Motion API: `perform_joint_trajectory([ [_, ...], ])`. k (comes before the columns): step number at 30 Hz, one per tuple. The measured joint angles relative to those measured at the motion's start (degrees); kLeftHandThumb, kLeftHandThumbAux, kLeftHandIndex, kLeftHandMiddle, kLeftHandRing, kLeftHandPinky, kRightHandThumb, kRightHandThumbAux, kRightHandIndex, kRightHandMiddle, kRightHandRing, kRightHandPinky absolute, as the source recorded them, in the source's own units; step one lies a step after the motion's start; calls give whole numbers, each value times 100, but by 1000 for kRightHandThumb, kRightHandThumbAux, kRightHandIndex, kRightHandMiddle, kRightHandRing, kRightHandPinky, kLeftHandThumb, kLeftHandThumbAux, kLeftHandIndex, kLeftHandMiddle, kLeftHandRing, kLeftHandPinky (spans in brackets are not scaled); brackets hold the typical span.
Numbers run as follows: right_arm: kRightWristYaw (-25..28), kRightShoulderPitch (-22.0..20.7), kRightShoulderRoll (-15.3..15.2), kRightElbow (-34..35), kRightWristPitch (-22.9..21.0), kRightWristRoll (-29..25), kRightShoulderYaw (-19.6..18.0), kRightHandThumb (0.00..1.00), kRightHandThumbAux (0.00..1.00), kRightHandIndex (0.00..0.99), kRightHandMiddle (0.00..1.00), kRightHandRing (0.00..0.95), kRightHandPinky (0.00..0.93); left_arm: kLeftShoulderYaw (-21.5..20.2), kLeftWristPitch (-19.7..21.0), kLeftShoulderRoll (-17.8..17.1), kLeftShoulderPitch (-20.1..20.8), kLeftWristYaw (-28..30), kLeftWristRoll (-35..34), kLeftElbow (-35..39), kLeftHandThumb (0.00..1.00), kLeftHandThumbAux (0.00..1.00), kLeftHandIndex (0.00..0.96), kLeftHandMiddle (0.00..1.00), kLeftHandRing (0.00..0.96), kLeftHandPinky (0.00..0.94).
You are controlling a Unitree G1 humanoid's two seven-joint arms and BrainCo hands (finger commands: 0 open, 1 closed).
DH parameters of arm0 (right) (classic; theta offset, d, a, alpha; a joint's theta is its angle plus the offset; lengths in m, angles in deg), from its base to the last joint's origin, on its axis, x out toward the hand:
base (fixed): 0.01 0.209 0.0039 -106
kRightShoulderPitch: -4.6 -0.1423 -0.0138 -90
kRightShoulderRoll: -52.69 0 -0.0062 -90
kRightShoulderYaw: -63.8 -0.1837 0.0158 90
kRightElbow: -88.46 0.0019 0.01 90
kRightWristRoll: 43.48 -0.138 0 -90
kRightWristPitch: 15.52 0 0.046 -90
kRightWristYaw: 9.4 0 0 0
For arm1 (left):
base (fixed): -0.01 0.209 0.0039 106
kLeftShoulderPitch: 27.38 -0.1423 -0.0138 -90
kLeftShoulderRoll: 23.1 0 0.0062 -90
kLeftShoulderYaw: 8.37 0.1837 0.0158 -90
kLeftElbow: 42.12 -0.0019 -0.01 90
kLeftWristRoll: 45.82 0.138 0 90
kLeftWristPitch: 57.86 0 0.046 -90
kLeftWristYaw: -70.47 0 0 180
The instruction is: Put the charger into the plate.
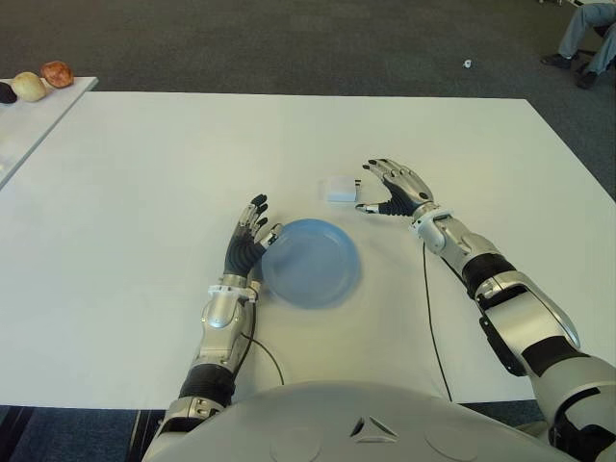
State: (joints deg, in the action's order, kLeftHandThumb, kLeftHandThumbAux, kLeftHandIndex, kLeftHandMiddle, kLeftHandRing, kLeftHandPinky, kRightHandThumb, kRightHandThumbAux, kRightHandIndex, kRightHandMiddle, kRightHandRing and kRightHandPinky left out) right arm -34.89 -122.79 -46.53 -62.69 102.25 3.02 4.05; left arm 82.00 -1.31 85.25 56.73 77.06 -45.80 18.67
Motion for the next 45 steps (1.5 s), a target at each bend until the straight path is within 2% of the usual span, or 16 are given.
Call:
perform_joint_trajectory([
  [11, -354, -252, 48, -377, 41, 218, 362, 224, 353, 0, 0, 0, 0, 31, 69, 115, -58, 0, -14, 79, 0, 648, 40, 92, 80, 99],
  [19, -402, -337, 79, -451, 84, 327, 578, 221, 365, 0, 0, 0, 0, -80, 210, 136, -95, 31, -438, 175, 0, 635, 48, 94, 84, 101],
  [45, -338, -554, 82, -440, 92, 374, 737, 200, 399, 0, 0, 0, 0, -419, 275, 157, -97, -196, -765, 217, 0, 603, 76, 132, 109, 119],
])
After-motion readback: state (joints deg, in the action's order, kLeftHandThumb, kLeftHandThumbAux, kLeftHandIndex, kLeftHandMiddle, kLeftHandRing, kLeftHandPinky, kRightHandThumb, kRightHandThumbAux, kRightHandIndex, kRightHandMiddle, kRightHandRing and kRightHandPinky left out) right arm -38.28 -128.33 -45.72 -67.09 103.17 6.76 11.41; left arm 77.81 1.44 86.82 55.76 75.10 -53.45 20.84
